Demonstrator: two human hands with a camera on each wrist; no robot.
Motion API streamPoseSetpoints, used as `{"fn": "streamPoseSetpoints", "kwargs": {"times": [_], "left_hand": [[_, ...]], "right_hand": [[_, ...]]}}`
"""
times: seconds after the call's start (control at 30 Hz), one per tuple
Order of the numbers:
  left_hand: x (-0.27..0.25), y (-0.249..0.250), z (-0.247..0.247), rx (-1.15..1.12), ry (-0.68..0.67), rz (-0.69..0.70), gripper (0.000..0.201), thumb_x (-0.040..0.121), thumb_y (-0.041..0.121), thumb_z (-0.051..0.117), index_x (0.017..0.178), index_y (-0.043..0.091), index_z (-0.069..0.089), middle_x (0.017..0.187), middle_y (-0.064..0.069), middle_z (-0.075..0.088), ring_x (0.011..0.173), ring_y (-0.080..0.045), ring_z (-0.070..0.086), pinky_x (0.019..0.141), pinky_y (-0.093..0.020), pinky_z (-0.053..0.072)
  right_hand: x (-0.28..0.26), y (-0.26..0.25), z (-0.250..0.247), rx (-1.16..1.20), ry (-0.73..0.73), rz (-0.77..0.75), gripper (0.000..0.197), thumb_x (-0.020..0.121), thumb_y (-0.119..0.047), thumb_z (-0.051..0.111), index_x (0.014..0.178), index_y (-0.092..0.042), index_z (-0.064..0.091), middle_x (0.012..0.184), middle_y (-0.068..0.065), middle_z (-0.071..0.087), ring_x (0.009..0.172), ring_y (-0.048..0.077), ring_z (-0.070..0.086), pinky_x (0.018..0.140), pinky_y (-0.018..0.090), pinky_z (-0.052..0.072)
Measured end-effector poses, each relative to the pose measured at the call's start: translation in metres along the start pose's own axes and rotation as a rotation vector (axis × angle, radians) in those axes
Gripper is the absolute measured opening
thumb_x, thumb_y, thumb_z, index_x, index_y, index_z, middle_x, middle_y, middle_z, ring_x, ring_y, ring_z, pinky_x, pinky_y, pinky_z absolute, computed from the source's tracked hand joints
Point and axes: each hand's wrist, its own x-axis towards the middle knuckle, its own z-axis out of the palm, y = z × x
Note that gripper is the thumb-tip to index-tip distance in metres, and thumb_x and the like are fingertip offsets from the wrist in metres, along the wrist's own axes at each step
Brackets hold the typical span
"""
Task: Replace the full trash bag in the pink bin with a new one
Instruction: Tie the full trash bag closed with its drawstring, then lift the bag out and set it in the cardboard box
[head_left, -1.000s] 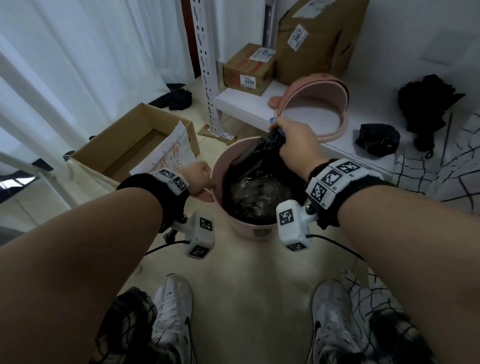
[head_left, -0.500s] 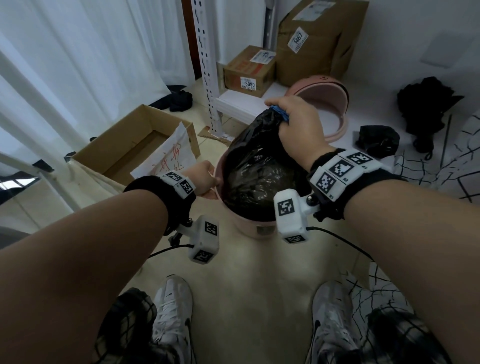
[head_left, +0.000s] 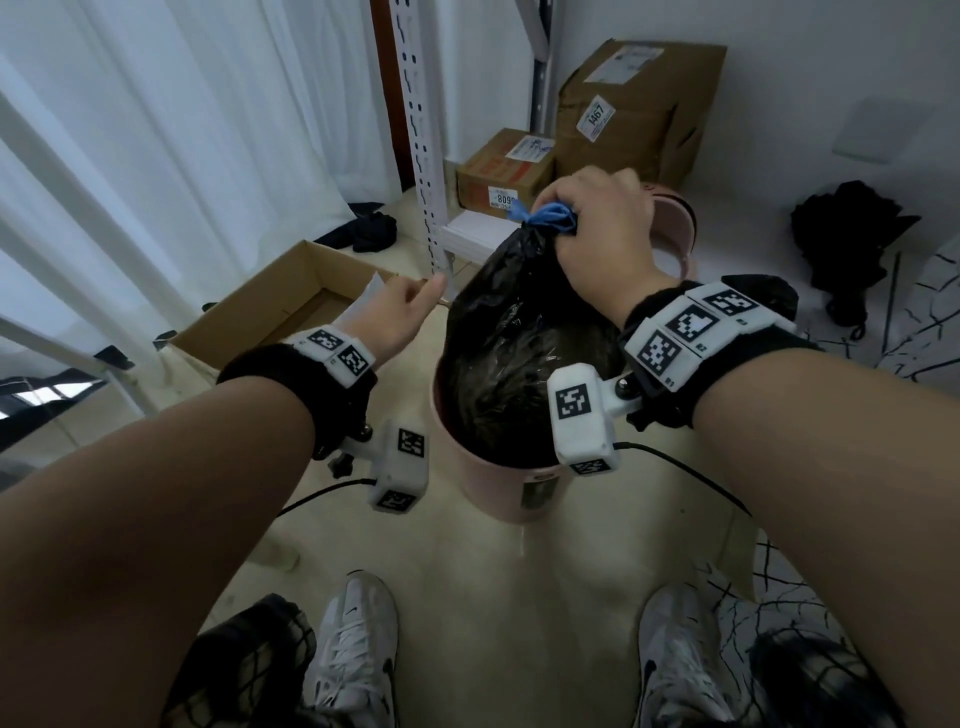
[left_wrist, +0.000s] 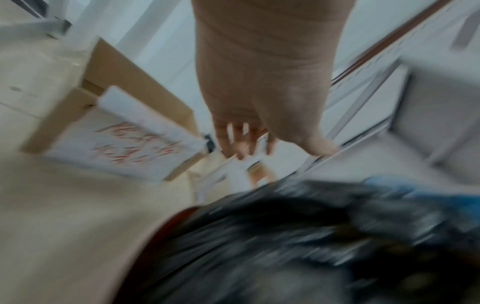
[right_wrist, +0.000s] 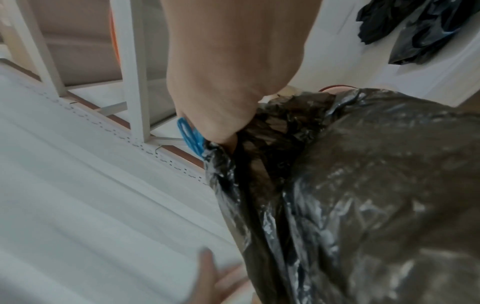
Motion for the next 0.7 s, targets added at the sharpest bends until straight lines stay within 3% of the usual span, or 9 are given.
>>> {"fn": "streamPoseSetpoints", "kwargs": {"times": [0.07,0.13,0.2,0.27,0.37,0.47,0.53,0.6,0.7], "left_hand": [[-0.006,0.027,-0.018,-0.159,-0.056,0.171,0.056,0.092,0.044,0.051,0.140,0.021,0.034,0.127,-0.004,0.045,0.112,-0.021,0.055,0.083,-0.026,0.050],[-0.011,0.048,-0.027,-0.324,-0.227,0.267,0.080,0.087,0.028,0.064,0.148,0.032,0.014,0.137,-0.003,0.039,0.114,-0.014,0.053,0.079,-0.024,0.057],[-0.015,0.062,-0.035,-0.448,-0.260,0.345,0.089,0.085,0.016,0.067,0.150,0.033,0.008,0.138,-0.003,0.043,0.105,-0.012,0.060,0.083,-0.031,0.059],[-0.018,0.073,-0.053,-0.494,-0.193,0.380,0.083,0.085,0.013,0.067,0.149,0.030,0.017,0.136,-0.004,0.048,0.102,-0.014,0.062,0.084,-0.035,0.058],[-0.018,0.076,-0.088,-0.544,-0.131,0.327,0.047,0.088,0.005,0.062,0.132,0.014,0.047,0.107,-0.009,0.061,0.089,-0.016,0.063,0.079,-0.024,0.057],[-0.014,0.070,-0.119,-0.513,-0.012,0.270,0.008,0.090,0.001,0.057,0.094,0.007,0.060,0.080,-0.006,0.058,0.061,-0.003,0.062,0.066,-0.013,0.056],[-0.007,0.064,-0.141,-0.475,0.134,0.231,0.017,0.090,0.001,0.055,0.077,0.012,0.059,0.072,-0.004,0.057,0.052,-0.002,0.060,0.061,-0.012,0.055],[0.002,0.056,-0.164,-0.491,0.277,0.181,0.020,0.089,0.004,0.056,0.072,0.014,0.057,0.067,-0.004,0.057,0.049,-0.004,0.060,0.059,-0.014,0.055],[0.017,0.042,-0.196,-0.562,0.459,0.116,0.017,0.088,0.010,0.057,0.071,0.013,0.056,0.069,-0.007,0.060,0.047,-0.008,0.062,0.065,-0.024,0.057]], "right_hand": [[0.003,-0.009,-0.006,0.030,-0.014,-0.061,0.032,0.081,0.002,0.052,0.103,-0.017,0.067,0.111,0.009,0.055,0.105,0.028,0.049,0.091,0.036,0.040],[0.006,-0.025,-0.012,0.140,-0.051,-0.130,0.035,0.076,0.007,0.052,0.101,-0.011,0.067,0.109,0.012,0.057,0.103,0.027,0.054,0.088,0.031,0.041],[0.011,-0.042,-0.018,0.192,-0.082,-0.210,0.038,0.071,0.011,0.049,0.099,-0.008,0.067,0.106,0.012,0.061,0.103,0.025,0.055,0.088,0.028,0.040],[0.018,-0.061,-0.026,0.272,-0.092,-0.269,0.039,0.070,0.014,0.048,0.097,-0.006,0.066,0.104,0.011,0.063,0.101,0.020,0.055,0.086,0.025,0.039],[0.033,-0.082,-0.036,0.325,-0.126,-0.277,0.032,0.075,0.012,0.050,0.099,-0.004,0.065,0.101,0.011,0.066,0.094,0.015,0.054,0.080,0.021,0.037],[0.049,-0.102,-0.037,0.310,-0.203,-0.305,0.030,0.083,0.006,0.050,0.105,-0.007,0.065,0.108,0.009,0.067,0.102,0.020,0.058,0.094,0.030,0.044],[0.064,-0.119,-0.032,0.289,-0.243,-0.325,0.036,0.087,-0.001,0.053,0.120,-0.013,0.060,0.122,0.008,0.062,0.116,0.021,0.055,0.104,0.030,0.039],[0.078,-0.135,-0.025,0.236,-0.278,-0.353,0.052,0.089,-0.010,0.056,0.139,-0.016,0.042,0.141,0.007,0.047,0.131,0.021,0.042,0.111,0.028,0.029],[0.095,-0.155,-0.009,0.100,-0.275,-0.364,0.069,0.089,-0.024,0.057,0.149,-0.025,0.022,0.154,0.007,0.025,0.141,0.028,0.025,0.118,0.039,0.019]]}}
